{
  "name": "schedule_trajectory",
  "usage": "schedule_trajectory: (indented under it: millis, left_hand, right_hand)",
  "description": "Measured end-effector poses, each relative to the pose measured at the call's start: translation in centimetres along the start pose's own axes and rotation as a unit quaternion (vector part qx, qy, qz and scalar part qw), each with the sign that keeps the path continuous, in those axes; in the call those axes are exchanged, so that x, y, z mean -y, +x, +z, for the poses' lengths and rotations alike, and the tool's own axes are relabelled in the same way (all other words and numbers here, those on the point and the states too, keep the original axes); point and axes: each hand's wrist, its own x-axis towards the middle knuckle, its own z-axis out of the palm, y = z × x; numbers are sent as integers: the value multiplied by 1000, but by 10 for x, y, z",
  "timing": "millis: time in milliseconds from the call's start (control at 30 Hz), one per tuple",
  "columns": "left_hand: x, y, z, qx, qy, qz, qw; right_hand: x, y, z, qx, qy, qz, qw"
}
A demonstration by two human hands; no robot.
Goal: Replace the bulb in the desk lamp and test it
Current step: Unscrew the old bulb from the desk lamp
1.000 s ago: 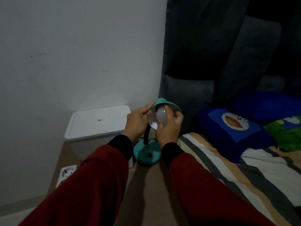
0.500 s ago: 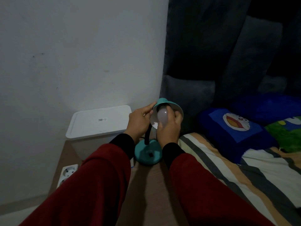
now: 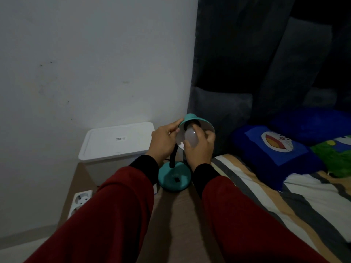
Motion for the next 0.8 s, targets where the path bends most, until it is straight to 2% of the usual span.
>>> schedule_trajectory:
  millis: [200, 367, 567, 800]
  left_hand:
    - [0, 0, 0, -4, 1, -7, 1000]
    - [-2, 0, -1, -8, -1, -5, 1000]
    - [-1, 0, 0, -1, 20, 3, 1000]
    - [-2, 0, 0, -1, 4, -3, 1000]
  right_hand:
    - [0, 3, 0, -3, 2, 4, 1000]
    - [-3, -2, 0, 19, -55, -45, 997]
    - [-1, 5, -2, -6, 24, -15, 1000]
    - [-6, 4, 0, -15, -93, -70, 993]
